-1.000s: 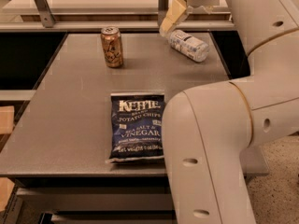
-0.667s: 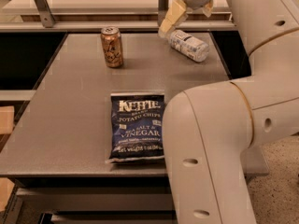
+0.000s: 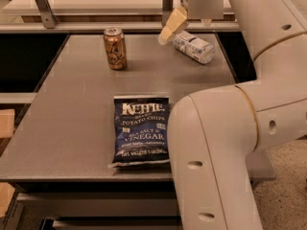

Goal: Move blue plastic bottle near blue chip bag

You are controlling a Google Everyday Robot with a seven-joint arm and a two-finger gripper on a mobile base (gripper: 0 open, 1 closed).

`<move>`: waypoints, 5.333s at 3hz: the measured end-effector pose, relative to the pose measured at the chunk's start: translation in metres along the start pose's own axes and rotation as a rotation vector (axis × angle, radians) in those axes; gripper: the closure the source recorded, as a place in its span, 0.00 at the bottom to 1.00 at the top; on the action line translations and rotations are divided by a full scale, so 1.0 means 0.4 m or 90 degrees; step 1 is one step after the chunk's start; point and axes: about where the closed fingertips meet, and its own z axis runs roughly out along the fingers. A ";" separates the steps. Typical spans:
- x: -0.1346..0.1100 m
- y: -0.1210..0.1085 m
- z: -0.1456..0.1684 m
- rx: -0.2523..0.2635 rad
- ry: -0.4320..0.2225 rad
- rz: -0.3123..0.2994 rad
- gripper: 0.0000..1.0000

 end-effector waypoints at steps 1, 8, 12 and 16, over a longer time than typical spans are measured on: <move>-0.024 0.001 0.081 -0.034 -0.010 -0.004 0.00; 0.002 -0.121 0.108 0.120 0.056 0.099 0.00; -0.012 -0.137 0.180 0.093 0.035 0.101 0.42; -0.027 -0.143 0.203 0.095 0.027 0.100 1.00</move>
Offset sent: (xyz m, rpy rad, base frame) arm -0.0060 -0.0264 -0.0059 -0.0172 0.3134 0.0739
